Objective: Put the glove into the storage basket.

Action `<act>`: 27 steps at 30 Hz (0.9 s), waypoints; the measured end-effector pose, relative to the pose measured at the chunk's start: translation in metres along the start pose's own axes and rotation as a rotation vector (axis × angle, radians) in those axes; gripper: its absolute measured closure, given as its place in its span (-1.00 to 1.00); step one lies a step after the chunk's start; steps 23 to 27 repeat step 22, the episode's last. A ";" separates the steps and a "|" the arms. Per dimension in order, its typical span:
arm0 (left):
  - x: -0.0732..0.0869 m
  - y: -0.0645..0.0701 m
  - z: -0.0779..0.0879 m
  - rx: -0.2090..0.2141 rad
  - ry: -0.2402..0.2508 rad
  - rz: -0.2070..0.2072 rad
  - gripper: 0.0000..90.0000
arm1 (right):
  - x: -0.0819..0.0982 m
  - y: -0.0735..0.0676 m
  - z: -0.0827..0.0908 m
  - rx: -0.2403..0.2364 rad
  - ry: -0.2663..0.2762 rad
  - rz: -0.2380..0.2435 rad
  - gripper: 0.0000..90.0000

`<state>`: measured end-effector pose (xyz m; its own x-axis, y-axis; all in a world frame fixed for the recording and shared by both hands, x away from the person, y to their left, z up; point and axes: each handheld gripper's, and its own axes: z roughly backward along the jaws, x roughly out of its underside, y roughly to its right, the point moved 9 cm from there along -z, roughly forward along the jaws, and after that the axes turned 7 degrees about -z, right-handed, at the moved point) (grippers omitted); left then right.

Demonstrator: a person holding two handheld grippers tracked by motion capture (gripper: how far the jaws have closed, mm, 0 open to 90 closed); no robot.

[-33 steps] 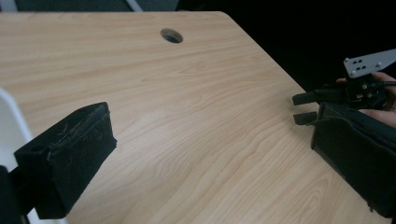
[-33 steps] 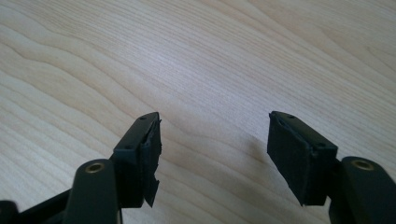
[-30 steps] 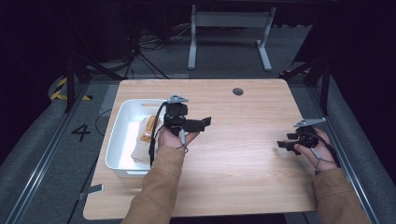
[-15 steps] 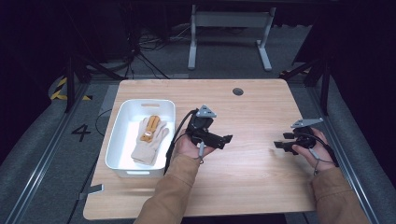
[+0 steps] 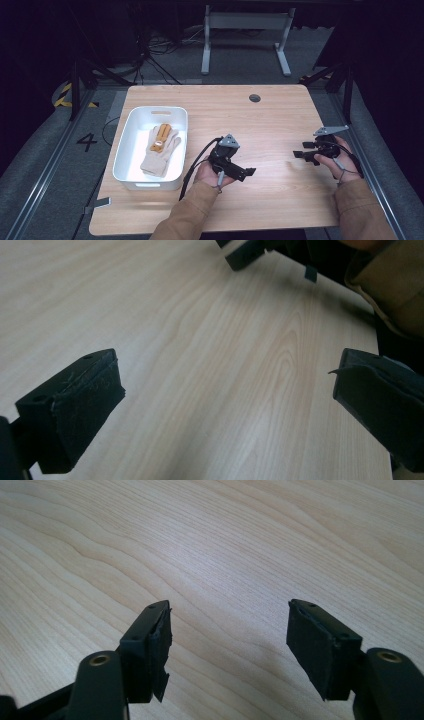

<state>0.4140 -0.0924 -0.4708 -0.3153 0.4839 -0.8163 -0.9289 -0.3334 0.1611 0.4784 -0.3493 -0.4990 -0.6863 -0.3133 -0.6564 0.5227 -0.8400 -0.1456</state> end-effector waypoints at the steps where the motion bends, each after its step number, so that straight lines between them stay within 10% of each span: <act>1: 0.005 0.001 -0.002 -0.011 -0.015 -0.014 -1.00 | 0.001 0.000 0.000 0.003 -0.003 -0.001 -0.20; 8: 0.027 -0.001 -0.013 -0.033 -0.111 -0.023 -1.00 | 0.005 0.001 -0.006 0.004 -0.024 0.004 -0.20; 10: 0.043 -0.001 -0.024 -0.083 -0.271 -0.060 -1.00 | 0.005 -0.001 -0.008 0.001 -0.028 0.008 -0.20; 12: 0.047 0.002 -0.029 -0.058 -0.298 -0.062 -1.00 | 0.006 -0.001 -0.010 0.003 -0.033 0.014 -0.20; 27: 0.045 -0.002 -0.024 -0.056 -0.268 -0.034 -1.00 | 0.006 -0.003 -0.013 0.001 -0.043 0.017 -0.20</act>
